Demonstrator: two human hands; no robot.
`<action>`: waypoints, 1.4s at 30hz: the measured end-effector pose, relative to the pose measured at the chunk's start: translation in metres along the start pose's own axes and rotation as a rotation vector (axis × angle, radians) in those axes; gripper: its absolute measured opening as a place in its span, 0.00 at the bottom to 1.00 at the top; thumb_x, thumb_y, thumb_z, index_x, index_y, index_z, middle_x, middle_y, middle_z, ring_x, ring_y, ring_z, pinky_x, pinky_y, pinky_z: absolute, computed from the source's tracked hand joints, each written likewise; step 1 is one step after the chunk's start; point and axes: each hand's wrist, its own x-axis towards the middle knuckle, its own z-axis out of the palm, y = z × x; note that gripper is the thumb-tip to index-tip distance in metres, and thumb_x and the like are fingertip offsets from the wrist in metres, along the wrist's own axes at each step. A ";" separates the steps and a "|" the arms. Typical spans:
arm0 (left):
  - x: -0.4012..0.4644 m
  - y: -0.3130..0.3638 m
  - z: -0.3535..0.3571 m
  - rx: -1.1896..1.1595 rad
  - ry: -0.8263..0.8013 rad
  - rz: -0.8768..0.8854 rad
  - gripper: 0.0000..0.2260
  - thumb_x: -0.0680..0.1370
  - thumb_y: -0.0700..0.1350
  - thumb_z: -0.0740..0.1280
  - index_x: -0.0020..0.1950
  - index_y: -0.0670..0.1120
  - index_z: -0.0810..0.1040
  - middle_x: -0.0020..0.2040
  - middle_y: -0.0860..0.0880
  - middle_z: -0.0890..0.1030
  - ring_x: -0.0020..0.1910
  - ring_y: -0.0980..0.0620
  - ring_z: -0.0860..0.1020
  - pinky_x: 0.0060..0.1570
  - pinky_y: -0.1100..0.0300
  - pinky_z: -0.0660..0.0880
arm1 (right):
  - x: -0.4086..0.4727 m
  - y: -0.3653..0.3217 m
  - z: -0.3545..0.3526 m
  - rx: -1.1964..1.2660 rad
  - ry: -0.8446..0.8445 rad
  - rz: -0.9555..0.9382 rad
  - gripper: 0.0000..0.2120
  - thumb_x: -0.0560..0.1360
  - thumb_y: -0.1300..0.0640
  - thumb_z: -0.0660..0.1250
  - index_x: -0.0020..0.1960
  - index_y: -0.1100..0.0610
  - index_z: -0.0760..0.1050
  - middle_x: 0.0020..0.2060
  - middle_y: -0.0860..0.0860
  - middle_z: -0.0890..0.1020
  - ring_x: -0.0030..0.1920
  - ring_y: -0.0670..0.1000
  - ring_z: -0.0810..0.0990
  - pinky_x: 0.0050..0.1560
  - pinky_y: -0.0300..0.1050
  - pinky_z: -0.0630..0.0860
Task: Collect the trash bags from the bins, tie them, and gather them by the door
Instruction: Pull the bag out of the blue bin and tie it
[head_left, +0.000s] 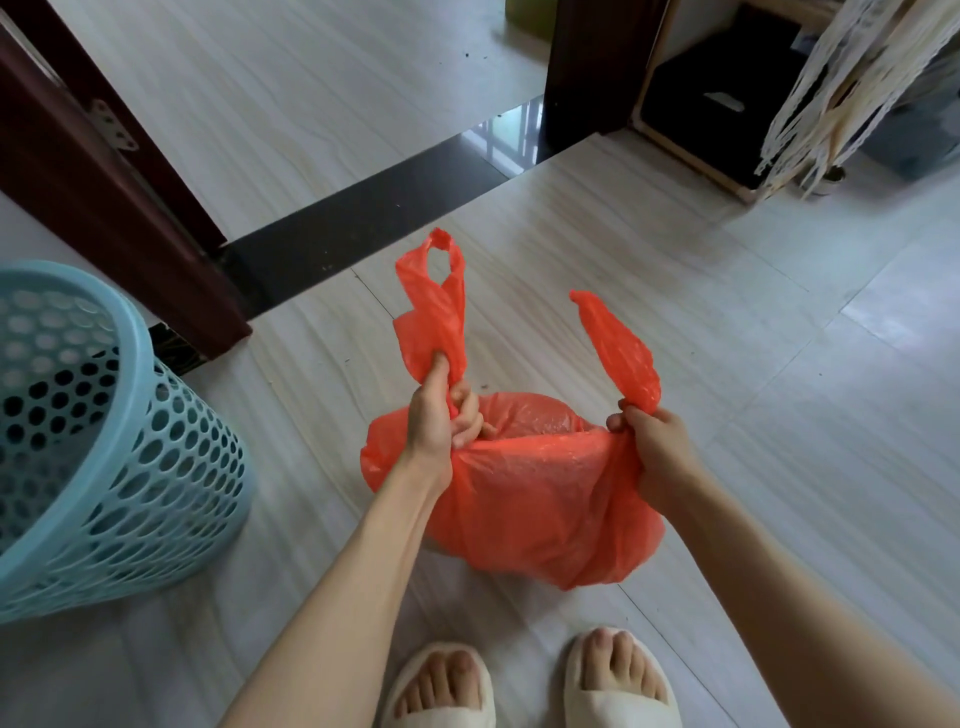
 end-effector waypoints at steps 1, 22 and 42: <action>0.000 -0.001 -0.001 -0.028 -0.016 -0.041 0.21 0.80 0.56 0.50 0.30 0.48 0.60 0.16 0.53 0.58 0.14 0.56 0.57 0.25 0.63 0.71 | -0.003 -0.002 0.001 0.127 0.008 -0.018 0.10 0.77 0.67 0.54 0.40 0.58 0.69 0.18 0.50 0.75 0.22 0.44 0.78 0.31 0.39 0.75; 0.001 -0.017 0.002 -0.088 0.050 0.164 0.12 0.82 0.43 0.54 0.41 0.46 0.72 0.20 0.54 0.69 0.23 0.55 0.75 0.31 0.65 0.76 | -0.009 0.007 0.004 -0.252 -0.212 -0.294 0.12 0.78 0.66 0.55 0.40 0.57 0.74 0.28 0.47 0.78 0.23 0.39 0.71 0.29 0.31 0.69; 0.012 -0.031 0.001 0.138 0.192 0.073 0.06 0.80 0.36 0.57 0.44 0.41 0.68 0.25 0.52 0.77 0.18 0.60 0.65 0.26 0.65 0.63 | -0.013 -0.001 0.017 0.233 -0.396 -0.056 0.15 0.75 0.71 0.49 0.37 0.58 0.67 0.30 0.51 0.69 0.27 0.46 0.67 0.35 0.41 0.66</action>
